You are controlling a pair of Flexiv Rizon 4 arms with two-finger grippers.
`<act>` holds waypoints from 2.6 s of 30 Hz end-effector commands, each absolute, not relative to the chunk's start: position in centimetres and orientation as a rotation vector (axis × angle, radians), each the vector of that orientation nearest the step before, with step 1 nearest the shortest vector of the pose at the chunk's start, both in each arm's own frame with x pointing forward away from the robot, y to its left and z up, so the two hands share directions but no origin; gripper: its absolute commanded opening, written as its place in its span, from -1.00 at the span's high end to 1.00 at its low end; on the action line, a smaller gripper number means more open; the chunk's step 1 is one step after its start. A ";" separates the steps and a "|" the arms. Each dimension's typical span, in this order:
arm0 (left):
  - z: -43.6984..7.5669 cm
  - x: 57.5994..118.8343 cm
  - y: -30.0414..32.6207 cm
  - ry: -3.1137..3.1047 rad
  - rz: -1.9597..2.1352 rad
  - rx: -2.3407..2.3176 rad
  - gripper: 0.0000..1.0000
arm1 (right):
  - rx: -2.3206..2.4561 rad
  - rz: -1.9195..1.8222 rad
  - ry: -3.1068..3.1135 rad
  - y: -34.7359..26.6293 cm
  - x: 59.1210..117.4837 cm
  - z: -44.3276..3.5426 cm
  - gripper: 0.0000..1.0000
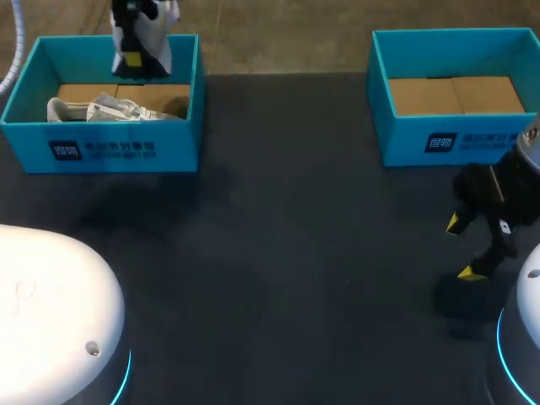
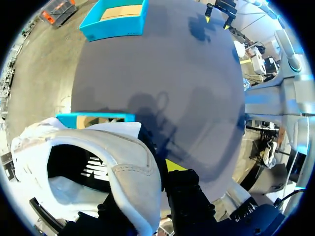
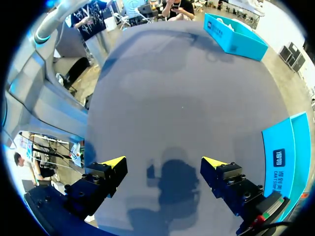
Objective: Take the shoe out of the shoebox, open the shoe tongue, remove and reinsert the insole, then place the shoe into the shoebox
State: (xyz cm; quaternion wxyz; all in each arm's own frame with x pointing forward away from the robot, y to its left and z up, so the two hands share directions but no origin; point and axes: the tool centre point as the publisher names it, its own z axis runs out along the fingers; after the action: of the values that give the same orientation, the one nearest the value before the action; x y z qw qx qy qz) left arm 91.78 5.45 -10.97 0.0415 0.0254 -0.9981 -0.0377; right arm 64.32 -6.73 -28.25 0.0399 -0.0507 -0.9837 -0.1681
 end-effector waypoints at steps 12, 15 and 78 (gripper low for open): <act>-9.7 93.1 7.8 -3.052 -0.124 0.024 1.00 | -0.155 -0.513 -3.017 -6.7 64.2 -28.3 -1.00; -9.7 93.1 7.8 -3.052 -0.124 0.024 1.00 | -0.155 -0.513 -3.017 -6.7 64.2 -28.3 -1.00; -14.7 106.9 23.7 -2.849 -0.321 -1.324 1.00 | -0.155 -0.513 -3.017 -6.7 64.2 -28.3 -1.00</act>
State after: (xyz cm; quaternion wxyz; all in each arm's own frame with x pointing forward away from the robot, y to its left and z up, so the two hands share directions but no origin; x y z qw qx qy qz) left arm 107.00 23.56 -14.70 0.0081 -0.3971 -0.9134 -0.0888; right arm 64.32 -6.73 -28.24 0.0399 -0.0506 -0.9837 -0.1681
